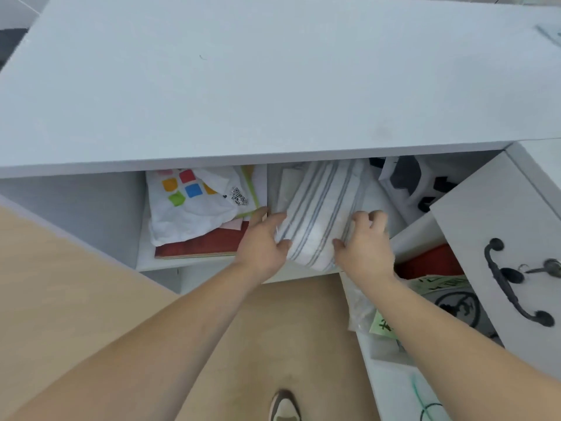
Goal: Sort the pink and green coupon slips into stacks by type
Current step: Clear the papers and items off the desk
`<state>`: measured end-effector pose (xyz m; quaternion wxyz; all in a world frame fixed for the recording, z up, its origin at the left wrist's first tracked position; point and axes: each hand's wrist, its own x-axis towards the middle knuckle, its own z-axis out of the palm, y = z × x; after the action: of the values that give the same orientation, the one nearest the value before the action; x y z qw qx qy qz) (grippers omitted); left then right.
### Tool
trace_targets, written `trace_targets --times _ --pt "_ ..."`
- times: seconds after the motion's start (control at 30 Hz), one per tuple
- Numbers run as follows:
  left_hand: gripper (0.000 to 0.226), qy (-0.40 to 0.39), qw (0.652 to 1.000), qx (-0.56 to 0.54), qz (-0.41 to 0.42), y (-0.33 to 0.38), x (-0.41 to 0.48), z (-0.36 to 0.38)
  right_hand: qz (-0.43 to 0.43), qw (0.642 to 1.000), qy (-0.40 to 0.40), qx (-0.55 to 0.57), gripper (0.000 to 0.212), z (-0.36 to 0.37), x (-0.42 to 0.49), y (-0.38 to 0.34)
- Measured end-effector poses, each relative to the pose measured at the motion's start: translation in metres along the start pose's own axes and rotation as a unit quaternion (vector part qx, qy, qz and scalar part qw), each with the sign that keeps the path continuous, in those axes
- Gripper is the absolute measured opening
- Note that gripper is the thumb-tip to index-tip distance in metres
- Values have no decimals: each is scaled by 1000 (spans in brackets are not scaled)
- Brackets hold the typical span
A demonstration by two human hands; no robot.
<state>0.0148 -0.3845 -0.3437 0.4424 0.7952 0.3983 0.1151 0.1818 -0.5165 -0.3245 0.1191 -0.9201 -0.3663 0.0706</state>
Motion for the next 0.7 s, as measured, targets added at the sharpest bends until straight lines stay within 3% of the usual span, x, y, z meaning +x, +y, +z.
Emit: trace_targets --times 0.1,0.17,0.23,0.3,0.37,0.43,0.57,0.7 --pt "47 24 999 -10 32 -14 -17 6 42 989 -24 139 35 9 -16 -10" --pt "40 69 997 -2 41 -17 -23 11 90 945 -90 301 51 14 -25 -17" --pt "30 90 995 -24 19 -20 -27 18 116 900 -140 396 57 20 -30 -20" --pt "32 15 998 -58 -17 -22 -32 28 103 904 -168 380 44 25 -32 -17" --pt "46 -70 996 -53 -26 -22 -30 34 63 932 -160 319 31 28 -31 -12" --pt "57 -97 994 -38 -18 -19 -17 34 25 946 -153 286 25 25 -22 -10" --pt "64 -109 986 -111 -59 2 3 25 26 920 -213 327 61 0 -1 -12" --pt "60 -58 984 -142 -94 25 -26 6 15 918 -254 305 68 -30 -15 -21"
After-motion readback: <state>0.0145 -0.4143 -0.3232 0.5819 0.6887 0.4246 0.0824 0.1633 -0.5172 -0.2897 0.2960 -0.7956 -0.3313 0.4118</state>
